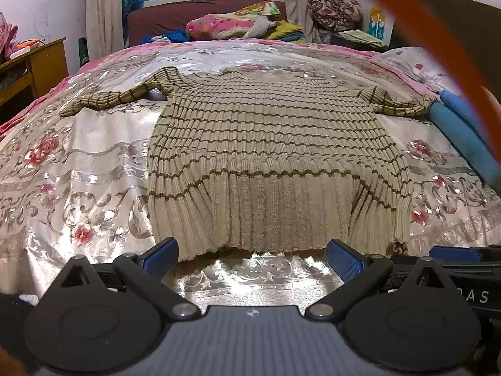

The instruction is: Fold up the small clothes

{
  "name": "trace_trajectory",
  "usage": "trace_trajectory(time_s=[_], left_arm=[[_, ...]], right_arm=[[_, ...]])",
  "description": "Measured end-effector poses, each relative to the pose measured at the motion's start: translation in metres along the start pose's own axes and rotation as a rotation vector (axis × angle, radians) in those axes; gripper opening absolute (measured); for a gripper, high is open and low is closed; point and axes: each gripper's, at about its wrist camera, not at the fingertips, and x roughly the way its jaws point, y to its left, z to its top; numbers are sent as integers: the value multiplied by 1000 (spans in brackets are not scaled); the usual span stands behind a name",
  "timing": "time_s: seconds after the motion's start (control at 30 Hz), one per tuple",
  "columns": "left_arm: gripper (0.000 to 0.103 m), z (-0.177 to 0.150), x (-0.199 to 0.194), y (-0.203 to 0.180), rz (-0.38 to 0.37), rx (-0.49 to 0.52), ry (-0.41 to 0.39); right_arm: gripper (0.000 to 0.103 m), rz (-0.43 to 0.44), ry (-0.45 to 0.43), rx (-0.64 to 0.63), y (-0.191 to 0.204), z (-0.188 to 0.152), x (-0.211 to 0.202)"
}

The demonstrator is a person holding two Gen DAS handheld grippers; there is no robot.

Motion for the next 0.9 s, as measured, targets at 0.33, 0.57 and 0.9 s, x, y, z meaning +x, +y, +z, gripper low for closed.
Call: trace_trajectory(time_s=[0.33,0.57,0.9], left_arm=[[103,0,-2,-7,19,-5,-14],[103,-1,-9,-12,61,-15,-42],[103,-9,-34,-15,63,-50,-80]], right_arm=[[58,1,-6,31,-4,1,-2],[58,6,-26,43,-9,0,-6],[60,20,-50,31,-7,0,-11]])
